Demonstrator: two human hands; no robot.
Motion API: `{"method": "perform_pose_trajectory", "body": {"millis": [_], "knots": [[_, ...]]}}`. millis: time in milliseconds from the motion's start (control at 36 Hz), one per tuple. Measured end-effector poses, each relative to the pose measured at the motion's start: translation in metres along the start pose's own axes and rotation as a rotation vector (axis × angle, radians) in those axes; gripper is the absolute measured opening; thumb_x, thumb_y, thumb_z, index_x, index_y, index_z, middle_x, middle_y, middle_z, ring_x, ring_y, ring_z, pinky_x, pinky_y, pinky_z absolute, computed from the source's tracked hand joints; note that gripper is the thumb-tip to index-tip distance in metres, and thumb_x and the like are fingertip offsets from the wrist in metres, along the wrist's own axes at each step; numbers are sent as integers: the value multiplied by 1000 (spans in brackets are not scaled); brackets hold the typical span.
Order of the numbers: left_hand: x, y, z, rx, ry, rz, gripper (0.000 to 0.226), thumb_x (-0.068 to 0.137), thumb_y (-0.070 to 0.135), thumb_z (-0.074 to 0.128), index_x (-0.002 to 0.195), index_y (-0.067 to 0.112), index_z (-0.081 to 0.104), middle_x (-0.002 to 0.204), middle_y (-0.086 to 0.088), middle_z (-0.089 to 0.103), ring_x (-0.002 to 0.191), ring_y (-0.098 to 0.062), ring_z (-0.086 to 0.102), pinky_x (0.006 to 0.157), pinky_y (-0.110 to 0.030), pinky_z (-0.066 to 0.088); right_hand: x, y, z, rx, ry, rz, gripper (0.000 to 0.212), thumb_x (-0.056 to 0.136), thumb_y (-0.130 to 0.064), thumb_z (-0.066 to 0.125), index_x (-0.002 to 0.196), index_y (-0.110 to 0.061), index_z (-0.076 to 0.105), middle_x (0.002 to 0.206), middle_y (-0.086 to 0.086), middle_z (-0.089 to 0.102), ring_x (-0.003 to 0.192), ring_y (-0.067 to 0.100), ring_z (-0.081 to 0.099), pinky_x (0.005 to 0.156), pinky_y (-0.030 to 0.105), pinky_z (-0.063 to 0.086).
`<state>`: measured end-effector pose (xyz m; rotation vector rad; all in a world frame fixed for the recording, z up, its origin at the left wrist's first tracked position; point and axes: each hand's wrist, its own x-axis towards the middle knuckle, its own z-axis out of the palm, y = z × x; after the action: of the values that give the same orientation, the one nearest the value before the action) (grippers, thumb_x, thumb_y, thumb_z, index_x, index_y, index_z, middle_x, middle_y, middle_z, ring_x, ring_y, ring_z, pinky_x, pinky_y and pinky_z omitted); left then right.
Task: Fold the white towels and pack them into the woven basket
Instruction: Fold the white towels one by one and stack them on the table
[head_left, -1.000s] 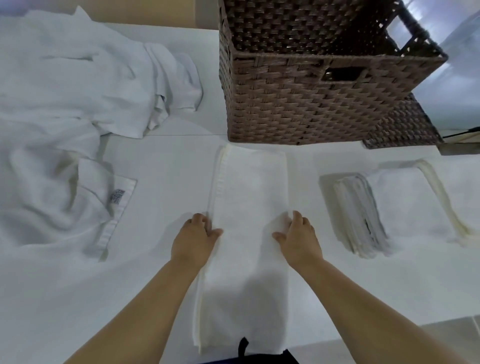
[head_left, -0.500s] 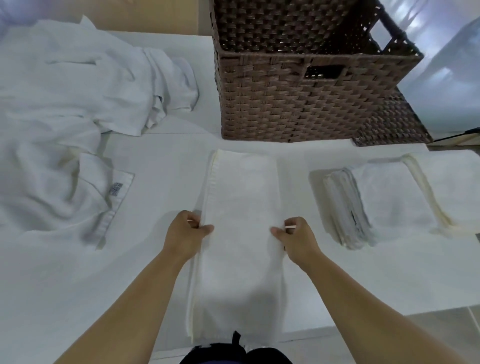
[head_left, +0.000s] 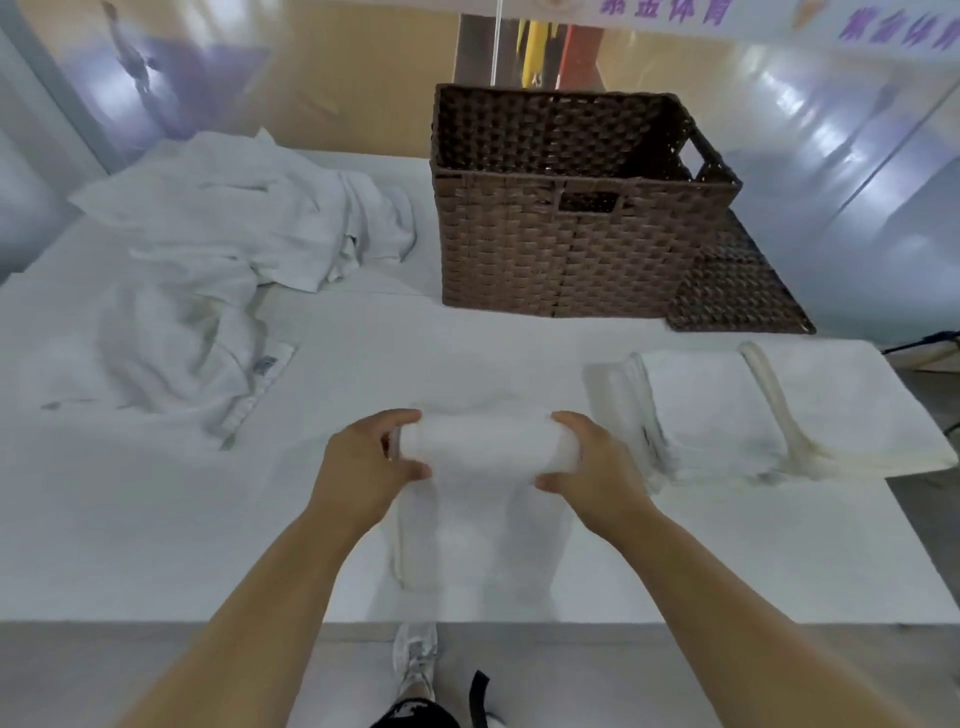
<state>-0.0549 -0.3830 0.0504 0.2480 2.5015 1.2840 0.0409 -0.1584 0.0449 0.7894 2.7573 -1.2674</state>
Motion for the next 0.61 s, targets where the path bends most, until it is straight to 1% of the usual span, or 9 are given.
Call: {"method": "perform_pose_trajectory", "body": {"millis": [83,139,194,278,361,417,500,556,611], "knots": [[-15,13,-1,49,48,102,36,68,12,81,97,30,68,93,3,65,80,-14,59,68,-18,42,-9,-7,-14,-167,78,-105,45,68,-31,81,109,-27,62,93,-6,55,87,18,57,65,24,42],[-22,18,-2,107,82,179,27,71,14,79,86,34,66,88,0,59,81,-19,56,68,-18,42,-14,-7,-23,-171,94,-148,42,67,-34,82,104,-24,65,95,-1,48,89,21,53,74,28,44],[-26,20,-4,157,100,207,22,73,20,78,87,33,67,95,-2,49,91,-24,50,78,-26,42,-18,-5,-31,-93,92,-181,39,65,-32,84,99,-27,63,102,-2,44,99,20,47,88,29,41],[-33,24,-9,160,68,252,21,76,24,76,94,28,66,117,7,49,110,-18,41,89,-30,37,-24,-1,-43,8,45,-244,40,68,-27,83,100,-23,58,110,-2,53,103,16,47,87,30,41],[-34,28,-13,77,-11,261,19,81,28,71,94,35,58,98,12,63,90,-9,57,73,-23,44,-28,2,-51,161,-73,-189,33,76,-29,77,96,-35,50,96,-11,60,88,9,56,70,27,46],[-33,30,-13,39,-56,199,16,84,34,66,91,42,53,87,13,63,76,-1,58,63,-17,41,-27,5,-52,186,-103,-148,31,80,-34,73,94,-36,47,93,-13,59,86,6,56,68,24,44],[-22,28,-11,-15,-65,163,11,87,38,60,92,43,53,85,13,65,72,3,59,62,-19,43,-21,6,-52,233,-118,-79,28,82,-43,68,99,-39,46,100,-19,60,90,-1,59,74,22,47],[-13,26,-9,-44,-72,148,11,88,39,59,97,41,54,86,12,67,73,-1,62,64,-22,45,-16,5,-50,257,-115,-48,27,81,-50,65,100,-42,48,99,-25,62,89,-9,60,71,15,46],[-1,21,-6,-48,-76,125,17,88,43,58,103,39,53,87,9,68,76,-7,64,66,-24,46,-8,4,-46,273,-102,-15,29,79,-55,63,102,-43,50,96,-28,64,86,-11,60,69,15,48]]}}
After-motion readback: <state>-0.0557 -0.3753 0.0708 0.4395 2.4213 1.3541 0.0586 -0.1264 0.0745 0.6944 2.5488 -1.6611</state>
